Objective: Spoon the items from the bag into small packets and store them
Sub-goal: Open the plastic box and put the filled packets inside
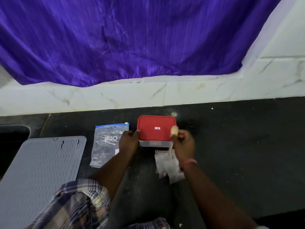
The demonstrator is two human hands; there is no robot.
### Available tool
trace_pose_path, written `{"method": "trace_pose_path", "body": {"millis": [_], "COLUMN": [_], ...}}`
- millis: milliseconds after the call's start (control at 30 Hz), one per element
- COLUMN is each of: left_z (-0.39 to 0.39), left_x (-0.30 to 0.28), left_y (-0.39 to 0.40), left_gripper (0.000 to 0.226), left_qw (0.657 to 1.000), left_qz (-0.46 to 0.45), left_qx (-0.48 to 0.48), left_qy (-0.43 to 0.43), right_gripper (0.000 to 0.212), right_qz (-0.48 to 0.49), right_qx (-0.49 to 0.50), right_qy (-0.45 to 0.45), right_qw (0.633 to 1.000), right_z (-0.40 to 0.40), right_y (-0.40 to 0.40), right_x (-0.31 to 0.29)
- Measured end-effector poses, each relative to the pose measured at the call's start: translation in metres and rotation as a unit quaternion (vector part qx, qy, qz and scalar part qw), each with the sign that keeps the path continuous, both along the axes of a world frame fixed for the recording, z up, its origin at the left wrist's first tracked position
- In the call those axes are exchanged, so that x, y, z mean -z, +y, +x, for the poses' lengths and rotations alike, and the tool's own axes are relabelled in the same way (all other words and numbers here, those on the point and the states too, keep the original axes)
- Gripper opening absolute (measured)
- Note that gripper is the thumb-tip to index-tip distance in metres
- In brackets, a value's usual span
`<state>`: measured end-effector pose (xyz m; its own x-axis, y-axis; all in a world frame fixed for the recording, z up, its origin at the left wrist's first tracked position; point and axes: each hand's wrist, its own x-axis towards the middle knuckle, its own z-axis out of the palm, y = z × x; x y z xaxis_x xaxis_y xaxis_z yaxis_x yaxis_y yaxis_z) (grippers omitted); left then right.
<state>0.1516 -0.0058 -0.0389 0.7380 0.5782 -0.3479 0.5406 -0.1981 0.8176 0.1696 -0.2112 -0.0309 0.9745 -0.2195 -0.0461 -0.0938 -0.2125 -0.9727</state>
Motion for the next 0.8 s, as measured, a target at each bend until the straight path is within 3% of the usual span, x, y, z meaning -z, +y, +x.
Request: {"method": "trace_pose_path", "body": {"millis": [133,200,300,467,800], "left_z": [0.009,0.01,0.007,-0.003,-0.008], "left_x": [0.015,0.013,0.003,-0.008,-0.009], "left_y": [-0.011,-0.016,-0.021,-0.025,-0.02], "left_gripper": [0.066,0.058,0.033,0.022,0.023], "left_qw": [1.0,1.0,0.996,0.986,0.967], "left_qz": [-0.009,-0.01,-0.035,-0.069,-0.142], "left_qx": [-0.003,-0.026,-0.082,-0.152,-0.209], "left_qy": [0.002,0.005,-0.005,-0.017,-0.014], "right_gripper": [0.023,0.012,0.016,0.031,0.014], "right_qz": [0.002,-0.081,-0.176,-0.186,-0.242], "right_qx": [0.127,0.109,0.054,0.008,-0.065], "right_qy": [0.082,0.131,0.17,0.162,0.162], "right_qw": [0.988,0.982,0.968,0.969,0.954], "right_z": [0.053,0.066,0.075,0.096,0.113], "right_y": [-0.037,-0.048,-0.06,-0.06,-0.046], "right_x": [0.011,0.019,0.032,0.042,0.051]}}
